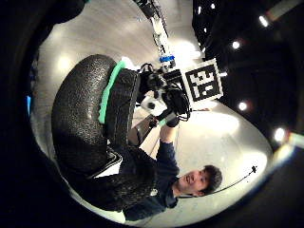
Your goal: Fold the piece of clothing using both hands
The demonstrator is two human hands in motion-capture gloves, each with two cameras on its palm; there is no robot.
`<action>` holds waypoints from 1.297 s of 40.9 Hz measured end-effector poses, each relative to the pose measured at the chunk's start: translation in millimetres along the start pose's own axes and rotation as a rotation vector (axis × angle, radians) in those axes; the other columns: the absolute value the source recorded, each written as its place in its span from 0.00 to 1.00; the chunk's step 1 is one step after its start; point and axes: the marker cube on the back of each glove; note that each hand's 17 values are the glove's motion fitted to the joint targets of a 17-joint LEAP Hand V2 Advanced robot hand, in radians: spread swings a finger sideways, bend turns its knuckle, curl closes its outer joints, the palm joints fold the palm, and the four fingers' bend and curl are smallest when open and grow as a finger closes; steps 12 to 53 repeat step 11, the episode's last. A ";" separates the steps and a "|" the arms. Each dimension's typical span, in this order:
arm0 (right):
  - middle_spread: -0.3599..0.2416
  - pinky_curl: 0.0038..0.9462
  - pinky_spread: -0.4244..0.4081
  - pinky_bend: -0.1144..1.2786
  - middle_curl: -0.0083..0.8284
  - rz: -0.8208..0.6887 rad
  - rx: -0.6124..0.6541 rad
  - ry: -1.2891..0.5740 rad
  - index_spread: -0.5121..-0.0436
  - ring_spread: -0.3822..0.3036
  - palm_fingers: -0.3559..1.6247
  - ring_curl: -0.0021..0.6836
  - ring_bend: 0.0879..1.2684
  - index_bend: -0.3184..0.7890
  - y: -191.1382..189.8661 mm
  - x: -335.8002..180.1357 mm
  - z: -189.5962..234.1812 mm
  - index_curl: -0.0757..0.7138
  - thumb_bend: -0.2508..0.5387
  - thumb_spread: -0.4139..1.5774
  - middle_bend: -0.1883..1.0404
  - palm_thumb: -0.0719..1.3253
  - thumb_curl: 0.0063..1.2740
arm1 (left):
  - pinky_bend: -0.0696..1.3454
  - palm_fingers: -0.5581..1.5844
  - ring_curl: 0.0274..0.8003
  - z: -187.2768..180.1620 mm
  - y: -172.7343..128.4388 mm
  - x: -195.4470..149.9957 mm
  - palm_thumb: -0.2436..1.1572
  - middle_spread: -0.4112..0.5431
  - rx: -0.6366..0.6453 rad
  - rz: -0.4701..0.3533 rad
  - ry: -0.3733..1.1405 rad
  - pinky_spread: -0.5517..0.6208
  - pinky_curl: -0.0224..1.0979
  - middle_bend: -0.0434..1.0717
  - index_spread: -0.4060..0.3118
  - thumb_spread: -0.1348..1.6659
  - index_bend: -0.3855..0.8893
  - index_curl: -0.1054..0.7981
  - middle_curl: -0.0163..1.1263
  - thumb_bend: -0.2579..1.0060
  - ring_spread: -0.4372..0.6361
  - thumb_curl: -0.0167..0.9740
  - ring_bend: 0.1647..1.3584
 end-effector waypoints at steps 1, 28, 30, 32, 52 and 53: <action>0.32 0.41 0.10 0.54 0.63 0.013 0.010 -0.009 0.65 0.21 0.79 0.67 0.53 0.37 0.4 6.3 -4.7 0.50 0.29 0.65 0.45 0.71 0.43 | 0.18 0.47 0.38 -3.1 1.0 4.2 0.32 0.51 0.005 0.000 -0.011 0.69 0.31 0.18 0.48 0.80 0.46 0.60 0.29 0.19 0.61 0.29 0.24; 0.35 0.41 0.10 0.54 0.62 0.104 0.073 -0.035 0.66 0.22 0.79 0.66 0.51 0.38 4.9 40.3 -28.4 0.48 0.29 0.68 0.44 0.70 0.42 | 0.17 0.48 0.38 -0.4 -3.6 22.0 0.32 0.51 0.002 0.024 -0.036 0.69 0.31 0.18 0.49 0.81 0.46 0.60 0.29 0.20 0.62 0.29 0.24; 0.35 0.41 0.10 0.54 0.62 0.104 0.073 -0.035 0.66 0.22 0.79 0.66 0.51 0.38 4.9 40.3 -28.4 0.48 0.29 0.68 0.44 0.70 0.42 | 0.17 0.48 0.38 -0.4 -3.6 22.0 0.32 0.51 0.002 0.024 -0.036 0.69 0.31 0.18 0.49 0.81 0.46 0.60 0.29 0.20 0.62 0.29 0.24; 0.35 0.41 0.10 0.54 0.62 0.104 0.073 -0.035 0.66 0.22 0.79 0.66 0.51 0.38 4.9 40.3 -28.4 0.48 0.29 0.68 0.44 0.70 0.42 | 0.17 0.48 0.38 -0.4 -3.6 22.0 0.32 0.51 0.002 0.024 -0.036 0.69 0.31 0.18 0.49 0.81 0.46 0.60 0.29 0.20 0.62 0.29 0.24; 0.35 0.41 0.10 0.54 0.62 0.104 0.073 -0.035 0.66 0.22 0.79 0.66 0.51 0.38 4.9 40.3 -28.4 0.48 0.29 0.68 0.44 0.70 0.42 | 0.17 0.48 0.38 -0.4 -3.6 22.0 0.32 0.51 0.002 0.024 -0.036 0.69 0.31 0.18 0.49 0.81 0.46 0.60 0.29 0.20 0.62 0.29 0.24; 0.35 0.41 0.10 0.54 0.62 0.104 0.073 -0.035 0.66 0.22 0.79 0.66 0.51 0.38 4.9 40.3 -28.4 0.48 0.29 0.68 0.44 0.70 0.42 | 0.17 0.48 0.38 -0.4 -3.6 22.0 0.32 0.51 0.002 0.024 -0.036 0.69 0.31 0.18 0.49 0.81 0.46 0.60 0.29 0.20 0.62 0.29 0.24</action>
